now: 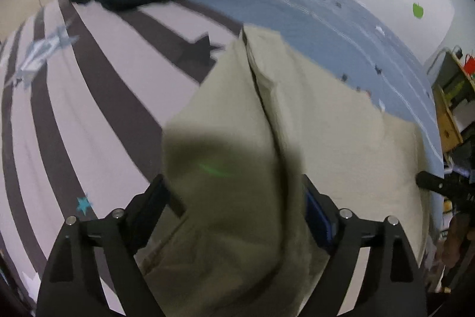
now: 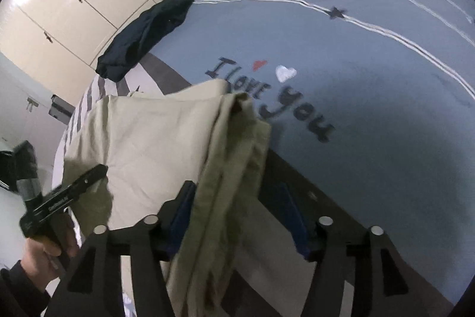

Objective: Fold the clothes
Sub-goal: 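Lift the khaki bundle with both grippers and fold it over itself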

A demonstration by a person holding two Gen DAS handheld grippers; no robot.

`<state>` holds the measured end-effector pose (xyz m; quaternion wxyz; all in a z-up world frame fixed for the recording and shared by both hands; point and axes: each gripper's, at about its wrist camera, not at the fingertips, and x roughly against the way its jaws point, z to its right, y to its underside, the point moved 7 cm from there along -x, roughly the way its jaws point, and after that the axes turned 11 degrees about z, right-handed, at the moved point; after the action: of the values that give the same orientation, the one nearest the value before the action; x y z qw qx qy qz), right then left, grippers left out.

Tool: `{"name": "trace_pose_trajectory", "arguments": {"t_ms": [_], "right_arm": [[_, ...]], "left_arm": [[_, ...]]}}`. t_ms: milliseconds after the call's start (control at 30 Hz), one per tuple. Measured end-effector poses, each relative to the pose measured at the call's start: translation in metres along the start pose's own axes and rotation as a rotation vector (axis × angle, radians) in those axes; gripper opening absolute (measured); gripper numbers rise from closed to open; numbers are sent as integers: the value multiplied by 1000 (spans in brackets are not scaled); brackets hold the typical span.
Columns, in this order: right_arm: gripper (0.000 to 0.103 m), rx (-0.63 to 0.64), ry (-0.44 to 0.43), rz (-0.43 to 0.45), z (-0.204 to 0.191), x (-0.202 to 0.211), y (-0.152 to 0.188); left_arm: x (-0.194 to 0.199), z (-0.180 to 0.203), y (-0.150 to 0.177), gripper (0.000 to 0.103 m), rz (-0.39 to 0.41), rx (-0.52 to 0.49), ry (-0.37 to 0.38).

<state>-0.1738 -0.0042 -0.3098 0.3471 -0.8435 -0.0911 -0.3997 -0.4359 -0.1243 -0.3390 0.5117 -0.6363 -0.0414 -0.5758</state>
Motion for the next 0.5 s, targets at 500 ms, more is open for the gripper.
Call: {"name": "trace_pose_trajectory", "arguments": {"t_ms": [500], "right_arm": [[63, -93, -126, -155, -7, -21, 38]], "left_arm": [[-12, 5, 34, 102, -133, 78, 92]]}}
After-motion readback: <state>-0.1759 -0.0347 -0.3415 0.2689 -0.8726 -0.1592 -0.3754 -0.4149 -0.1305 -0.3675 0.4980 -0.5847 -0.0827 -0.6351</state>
